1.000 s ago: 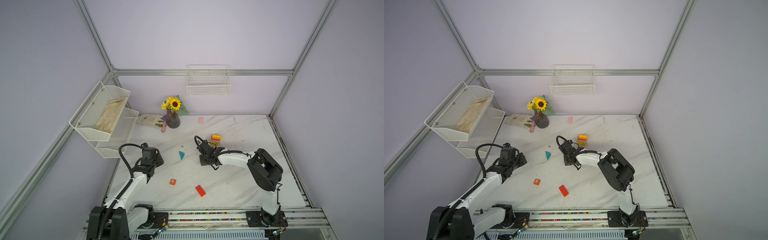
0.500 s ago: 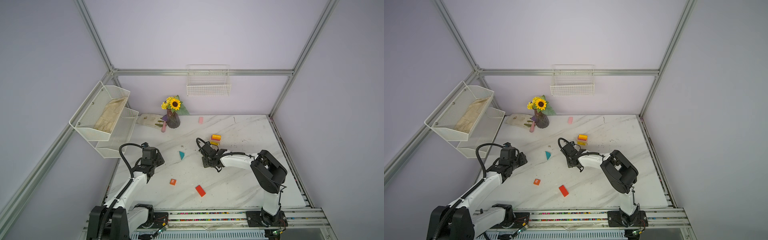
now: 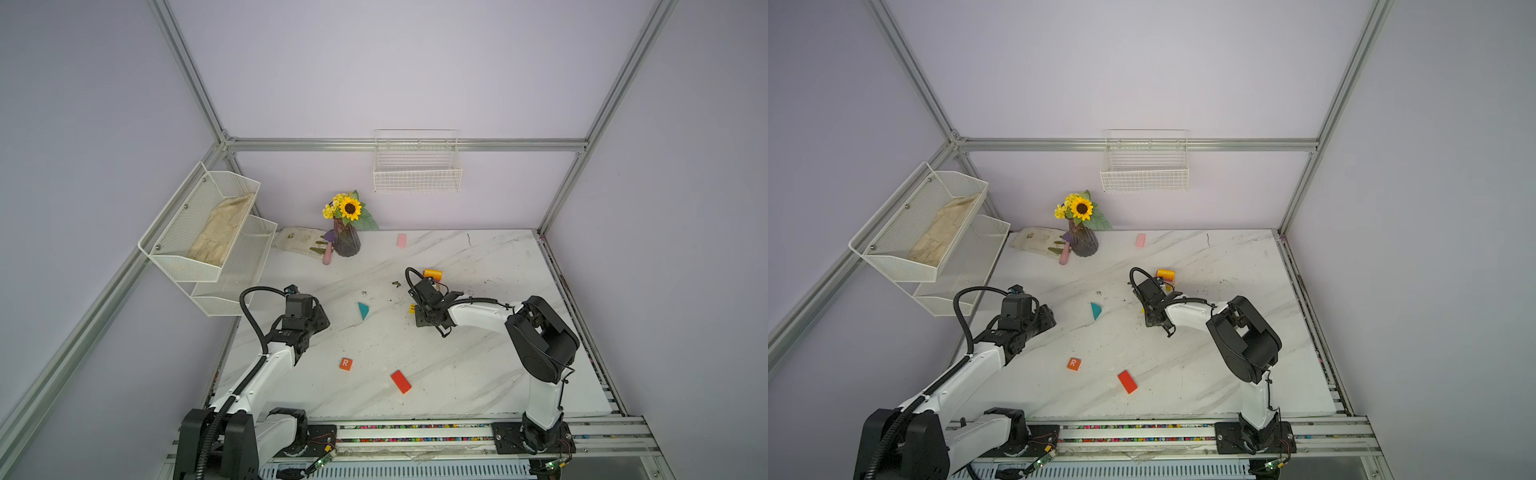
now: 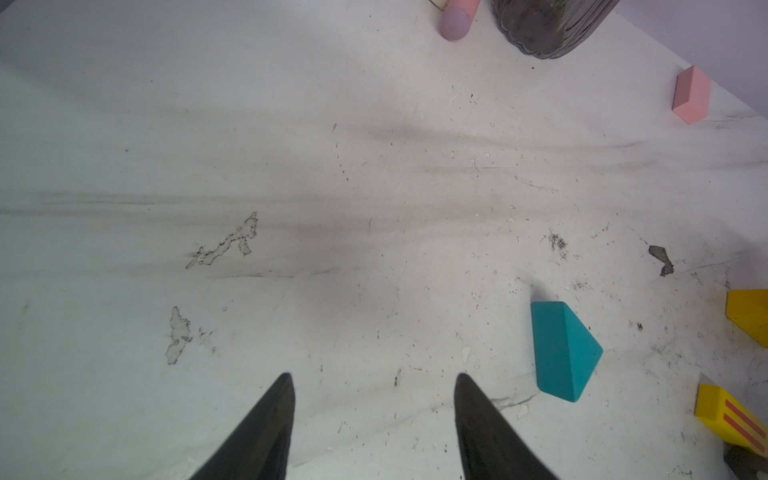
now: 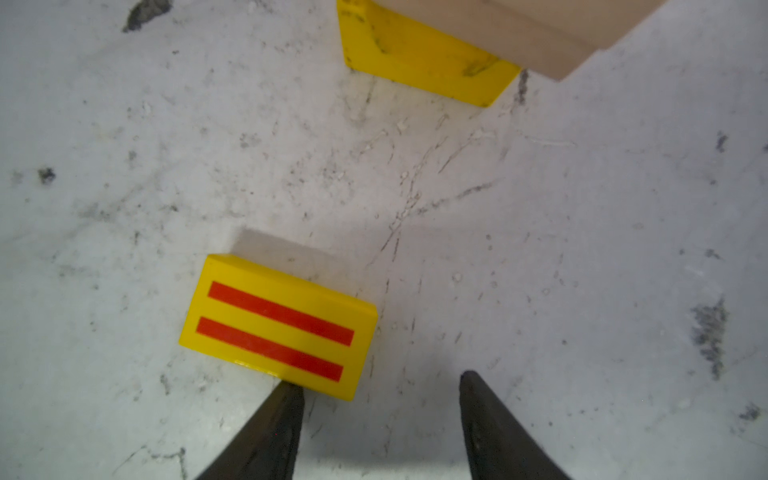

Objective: Build the wood block tower
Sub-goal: 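Lower the right gripper and close it on the yellow striped block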

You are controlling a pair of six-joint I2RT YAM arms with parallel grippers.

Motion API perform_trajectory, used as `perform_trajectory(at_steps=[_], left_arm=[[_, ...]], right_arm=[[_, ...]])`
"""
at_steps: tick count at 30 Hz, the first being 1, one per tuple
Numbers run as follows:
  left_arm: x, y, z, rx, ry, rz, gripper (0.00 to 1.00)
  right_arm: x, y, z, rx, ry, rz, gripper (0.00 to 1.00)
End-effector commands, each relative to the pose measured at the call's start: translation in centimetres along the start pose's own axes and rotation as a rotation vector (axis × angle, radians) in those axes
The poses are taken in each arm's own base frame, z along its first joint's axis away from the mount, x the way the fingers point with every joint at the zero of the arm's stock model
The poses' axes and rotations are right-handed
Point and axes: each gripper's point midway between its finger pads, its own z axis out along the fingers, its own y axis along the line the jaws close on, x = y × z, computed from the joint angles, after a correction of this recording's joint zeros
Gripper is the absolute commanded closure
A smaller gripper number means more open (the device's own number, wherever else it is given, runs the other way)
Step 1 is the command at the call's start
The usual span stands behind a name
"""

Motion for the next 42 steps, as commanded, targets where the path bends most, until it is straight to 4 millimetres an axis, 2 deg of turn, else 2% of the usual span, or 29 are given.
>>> perform_trajectory(at_steps=[1,5,9,13,18,23,28,36,42], left_arm=[[-1.2,-0.6,-0.3,0.027,-0.047,0.007,0.39],[-1.2,-0.7,-0.2,0.032,-0.044,0.010,0.39],[-1.2,-0.6,-0.1,0.026,-0.045,0.009,0.39],[-1.3,-0.6,-0.2,0.028,-0.046,0.010,0.39],[-1.3,-0.6,-0.4,0.029,-0.054,0.006,0.39],[-1.4,-0.6,-0.4,0.032,-0.058,0.007,0.39],[-1.3,-0.7,-0.3,0.039,-0.053,0.009,0.39],[-1.2,-1.1,-0.4,0.061,-0.055,0.015,0.39],[-1.4,-1.2,-0.5,0.066,-0.060,0.015,0.39]], right_arm=[[0.7,-1.8,0.4,0.040,0.052,0.035,0.37],[0.4,-1.7,0.4,0.021,0.052,0.051,0.34],[-0.6,0.4,-1.4,-0.097,0.004,0.059,0.22],[-1.1,2.8,-2.6,-0.166,-0.045,0.053,0.14],[-1.5,3.2,-1.3,-0.116,-0.025,0.065,0.06],[-1.6,3.7,0.3,-0.080,-0.004,0.060,0.05],[-1.5,3.3,0.9,-0.040,0.001,0.058,0.10],[-0.9,3.4,2.1,-0.011,0.032,0.044,0.31],[-1.0,3.2,1.6,-0.001,0.026,0.045,0.46]])
